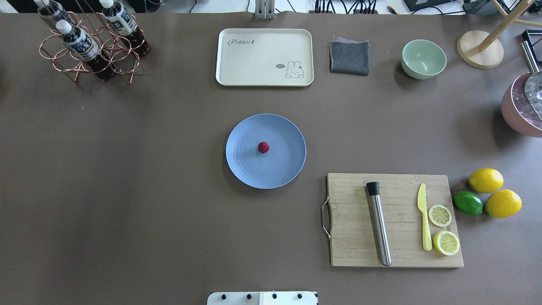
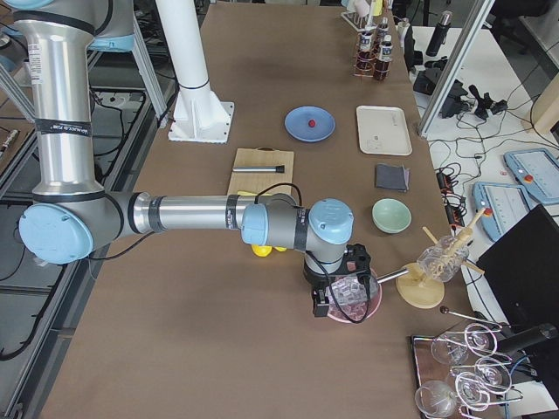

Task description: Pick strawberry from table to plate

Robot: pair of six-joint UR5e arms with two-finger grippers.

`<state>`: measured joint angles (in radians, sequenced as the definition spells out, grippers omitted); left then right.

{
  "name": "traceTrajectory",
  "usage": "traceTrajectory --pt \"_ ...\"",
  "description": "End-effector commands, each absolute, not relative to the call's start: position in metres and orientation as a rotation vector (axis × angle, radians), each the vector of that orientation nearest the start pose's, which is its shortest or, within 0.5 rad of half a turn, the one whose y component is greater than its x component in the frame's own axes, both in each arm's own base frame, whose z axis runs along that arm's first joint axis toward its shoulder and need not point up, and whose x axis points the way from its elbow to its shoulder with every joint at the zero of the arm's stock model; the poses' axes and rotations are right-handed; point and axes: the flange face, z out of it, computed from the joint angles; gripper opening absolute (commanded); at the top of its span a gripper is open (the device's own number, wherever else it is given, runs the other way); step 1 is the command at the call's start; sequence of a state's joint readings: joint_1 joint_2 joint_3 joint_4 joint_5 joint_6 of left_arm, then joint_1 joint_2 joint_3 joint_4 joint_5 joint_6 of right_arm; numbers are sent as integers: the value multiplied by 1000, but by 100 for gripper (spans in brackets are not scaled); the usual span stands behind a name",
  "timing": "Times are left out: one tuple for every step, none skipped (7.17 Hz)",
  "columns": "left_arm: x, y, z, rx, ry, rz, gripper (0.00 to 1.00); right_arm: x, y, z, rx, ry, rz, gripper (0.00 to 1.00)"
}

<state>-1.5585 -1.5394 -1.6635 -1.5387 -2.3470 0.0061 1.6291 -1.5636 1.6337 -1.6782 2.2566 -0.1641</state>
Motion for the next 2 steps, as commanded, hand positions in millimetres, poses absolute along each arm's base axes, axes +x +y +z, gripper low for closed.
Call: traceTrajectory --pt "-58 -481 631 27 776 29 98 99 -486 640 41 -687 -89 100" --pt "-58 -481 631 27 776 29 98 99 -486 640 41 -687 -89 100"
